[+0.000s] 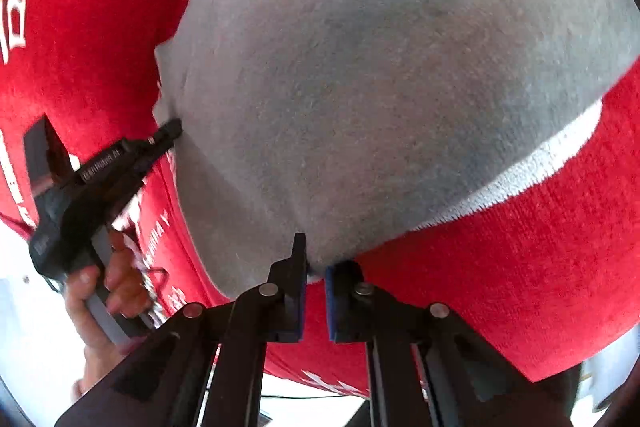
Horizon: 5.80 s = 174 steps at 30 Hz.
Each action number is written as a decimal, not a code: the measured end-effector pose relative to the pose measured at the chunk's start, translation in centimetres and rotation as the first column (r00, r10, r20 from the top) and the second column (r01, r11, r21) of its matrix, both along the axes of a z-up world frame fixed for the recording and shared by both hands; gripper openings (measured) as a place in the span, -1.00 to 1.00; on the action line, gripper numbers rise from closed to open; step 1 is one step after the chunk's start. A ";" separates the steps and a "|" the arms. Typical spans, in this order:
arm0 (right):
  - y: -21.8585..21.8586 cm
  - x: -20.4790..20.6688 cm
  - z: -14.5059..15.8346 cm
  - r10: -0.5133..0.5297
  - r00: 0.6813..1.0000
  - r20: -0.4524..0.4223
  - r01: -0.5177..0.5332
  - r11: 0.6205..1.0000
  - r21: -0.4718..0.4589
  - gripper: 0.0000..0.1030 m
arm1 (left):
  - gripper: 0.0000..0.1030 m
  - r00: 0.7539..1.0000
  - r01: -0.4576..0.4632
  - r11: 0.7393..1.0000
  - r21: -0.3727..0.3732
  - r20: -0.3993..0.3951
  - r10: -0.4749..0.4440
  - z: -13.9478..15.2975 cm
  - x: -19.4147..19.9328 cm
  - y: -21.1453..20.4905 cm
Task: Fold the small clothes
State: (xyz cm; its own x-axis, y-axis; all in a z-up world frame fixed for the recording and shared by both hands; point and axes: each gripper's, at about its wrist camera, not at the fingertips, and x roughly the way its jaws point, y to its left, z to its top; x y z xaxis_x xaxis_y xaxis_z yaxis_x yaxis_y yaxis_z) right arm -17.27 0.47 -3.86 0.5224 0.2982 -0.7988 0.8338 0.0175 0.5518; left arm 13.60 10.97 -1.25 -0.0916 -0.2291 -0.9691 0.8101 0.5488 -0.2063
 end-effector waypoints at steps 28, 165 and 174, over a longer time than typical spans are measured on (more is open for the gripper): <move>1.6 1.5 0.9 0.035 0.994 0.103 -0.039 0.999 0.034 0.19 | 0.98 0.978 -0.205 0.969 0.140 0.077 0.196 1.7 2.8 10.9; -25.8 -13.7 1.6 0.043 0.998 0.046 -0.034 0.986 -0.163 -0.63 | 0.58 0.973 0.149 0.986 0.076 0.167 -0.160 4.2 -18.7 -12.4; -22.9 -19.6 4.3 -0.048 0.999 0.011 0.050 0.978 -0.204 0.00 | 0.58 0.985 0.122 0.985 0.121 0.110 -0.136 4.6 -17.3 -10.3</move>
